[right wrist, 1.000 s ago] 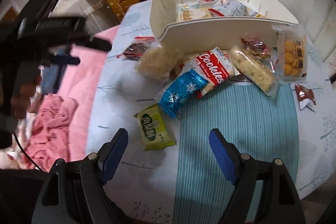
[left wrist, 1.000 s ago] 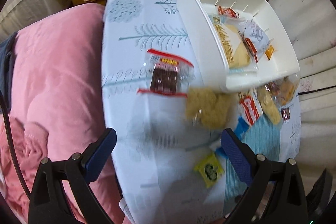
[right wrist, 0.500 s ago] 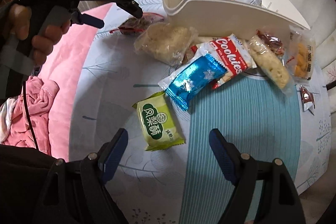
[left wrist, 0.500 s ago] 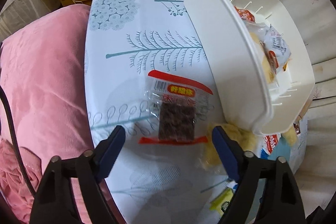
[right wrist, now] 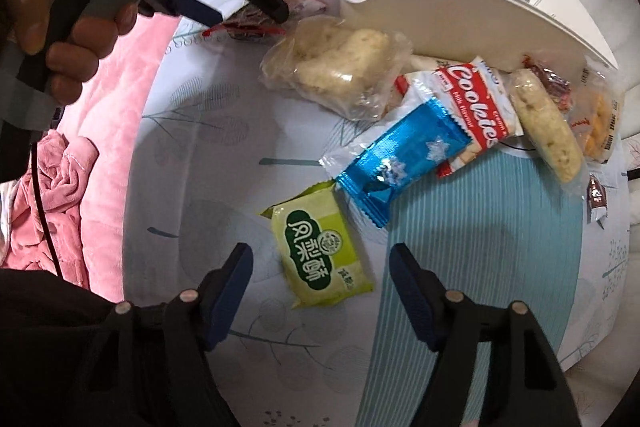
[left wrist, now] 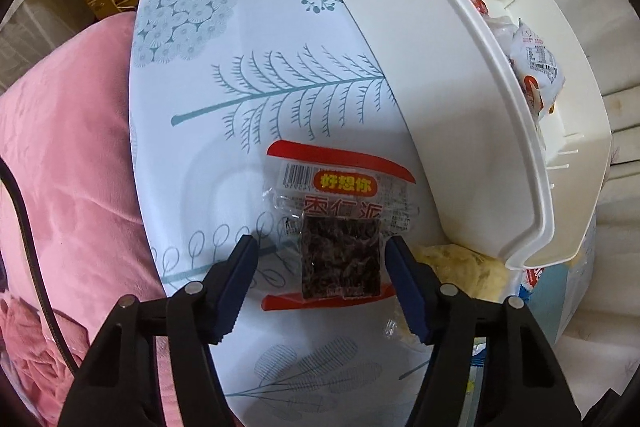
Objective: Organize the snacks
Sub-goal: 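Lower the left tool onto the red-labelled jerky packet and close it, then carry the jerky over the tray with the left tool while the right tool lifts the green pack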
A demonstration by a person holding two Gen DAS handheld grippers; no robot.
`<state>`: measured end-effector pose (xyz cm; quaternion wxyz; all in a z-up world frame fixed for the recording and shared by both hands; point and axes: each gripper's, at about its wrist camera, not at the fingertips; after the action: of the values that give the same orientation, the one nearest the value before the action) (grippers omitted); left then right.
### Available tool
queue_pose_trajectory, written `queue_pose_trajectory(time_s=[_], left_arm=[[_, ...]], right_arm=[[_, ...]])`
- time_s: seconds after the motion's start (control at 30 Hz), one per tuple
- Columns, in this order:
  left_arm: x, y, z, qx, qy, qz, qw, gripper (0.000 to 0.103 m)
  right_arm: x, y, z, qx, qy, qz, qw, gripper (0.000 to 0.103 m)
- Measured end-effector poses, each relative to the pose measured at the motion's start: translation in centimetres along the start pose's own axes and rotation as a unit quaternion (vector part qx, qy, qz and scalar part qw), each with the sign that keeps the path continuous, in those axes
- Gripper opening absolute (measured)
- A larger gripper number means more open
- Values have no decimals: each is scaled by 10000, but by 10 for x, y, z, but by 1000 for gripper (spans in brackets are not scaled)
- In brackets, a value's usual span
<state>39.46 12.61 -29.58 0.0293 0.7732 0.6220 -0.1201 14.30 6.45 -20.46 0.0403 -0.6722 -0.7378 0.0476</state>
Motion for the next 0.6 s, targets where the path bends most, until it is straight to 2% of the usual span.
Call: queue_pose_trajectory(time_s=[0.07,0.1,0.2,0.27,0.6], left_arm=[[-1,1,-1,-20,20,65,10000,47],[-1,2,-1,-11,-18,84,10000,45],[-3,2,-4,-5,-41,122,9999,44],[-3,2,-4,-12,-56,124,9999,43],[3,-6,-2,60,-128,186,9997,40]], right_arm=[[4,3,3,71,-4,-13,10000,63],[5,4,5,134,-38,-24,9999,59],[8,9,13,397,-144,-31,9991,48],[9,11,17,488,-168,7,9987,45],[8,15,19,590,-14,117,9982,40]])
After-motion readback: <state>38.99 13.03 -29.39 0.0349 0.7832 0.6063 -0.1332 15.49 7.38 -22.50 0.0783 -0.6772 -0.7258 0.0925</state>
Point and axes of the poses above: each gripper's, at about its wrist camera, not at the fingertips, and z roughly the way its jaws point, x to its left, y to its top, and after that the axes turned 14 degrees about x, right-handed
